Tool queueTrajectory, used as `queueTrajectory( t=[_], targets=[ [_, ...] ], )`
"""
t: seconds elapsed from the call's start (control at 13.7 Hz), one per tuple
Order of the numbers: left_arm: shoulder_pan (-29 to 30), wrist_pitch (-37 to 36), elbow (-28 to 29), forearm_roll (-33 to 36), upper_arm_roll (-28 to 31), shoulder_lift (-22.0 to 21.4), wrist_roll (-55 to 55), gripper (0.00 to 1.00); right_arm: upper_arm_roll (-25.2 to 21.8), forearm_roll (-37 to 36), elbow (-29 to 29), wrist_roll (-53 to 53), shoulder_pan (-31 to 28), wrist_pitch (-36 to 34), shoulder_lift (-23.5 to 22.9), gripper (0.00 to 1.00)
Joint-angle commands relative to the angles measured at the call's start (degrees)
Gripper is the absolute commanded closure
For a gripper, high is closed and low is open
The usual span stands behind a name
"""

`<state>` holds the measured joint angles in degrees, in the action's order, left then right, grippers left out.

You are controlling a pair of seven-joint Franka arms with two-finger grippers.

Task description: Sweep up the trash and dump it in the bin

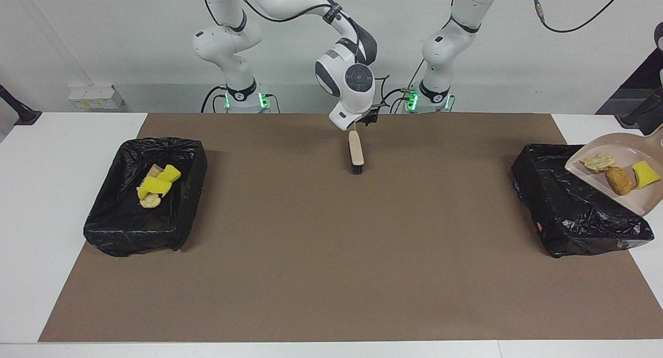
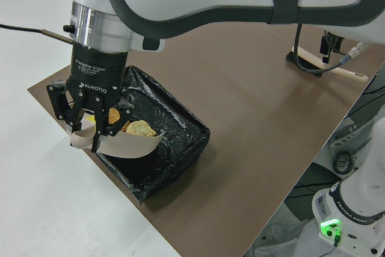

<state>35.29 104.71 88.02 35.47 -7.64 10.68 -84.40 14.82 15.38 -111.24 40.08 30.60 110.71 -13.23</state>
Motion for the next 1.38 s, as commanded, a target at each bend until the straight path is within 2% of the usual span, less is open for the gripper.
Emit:
queueTrajectory(
  t=[0.0, 0.15, 0.44, 0.58, 0.73, 0.87, 1.02, 1.16, 1.31],
  targets=[
    [-4.69, -1.88, -1.44, 6.61, 0.61, 0.48, -0.77, 1.0, 0.47, -3.86, 2.95, -1.23, -4.82, 0.56, -0.49, 0.0],
    [-6.8, -2.84, -1.36, 10.83, 0.61, 0.48, -0.68, 1.0, 0.39, -4.66, 3.22, -2.45, -10.7, 0.56, 0.83, 0.0],
    [-10.93, -5.47, -1.36, 19.62, 0.61, 0.13, -0.77, 1.0, 0.39, -11.25, 3.66, -9.66, -22.84, 1.09, 2.06, 0.0],
    [-12.77, -6.88, -1.53, 20.6, 0.7, -0.39, -1.12, 1.0, 0.39, -12.74, 4.88, -11.34, -27.41, 1.0, 3.29, 0.0],
    [-15.23, -11.35, -1.88, 21.83, 0.52, -0.57, -1.56, 1.0, 0.47, -13.63, 6.64, -14.14, -31.89, 0.83, 4.17, 0.0],
    [-18.23, -15.57, -5.21, 21.75, 0.52, -0.57, -1.56, 1.0, 0.21, -13.8, 9.45, -16.78, -34.28, 0.74, 4.18, 0.0],
    [-19.81, -16.12, -5.66, 22.01, 0.52, -0.66, -1.04, 1.0, 0.21, -16.6, 13.83, -18.36, -36.74, -1.01, 4.18, 0.0],
    [-19.73, -15.34, -5.4, 23.15, 0.52, -1.62, -0.86, 1.0, 0.3, -17.93, 19.54, -21.87, -38.24, -6.96, 4.09, 0.0],
    [-18.16, -13.67, -3.83, 22.62, 1.05, -2.33, -0.16, 1.0, 0.04, -19.33, 22.19, -23.03, -38.68, -11.37, 4.26, 0.0]
  ],
)
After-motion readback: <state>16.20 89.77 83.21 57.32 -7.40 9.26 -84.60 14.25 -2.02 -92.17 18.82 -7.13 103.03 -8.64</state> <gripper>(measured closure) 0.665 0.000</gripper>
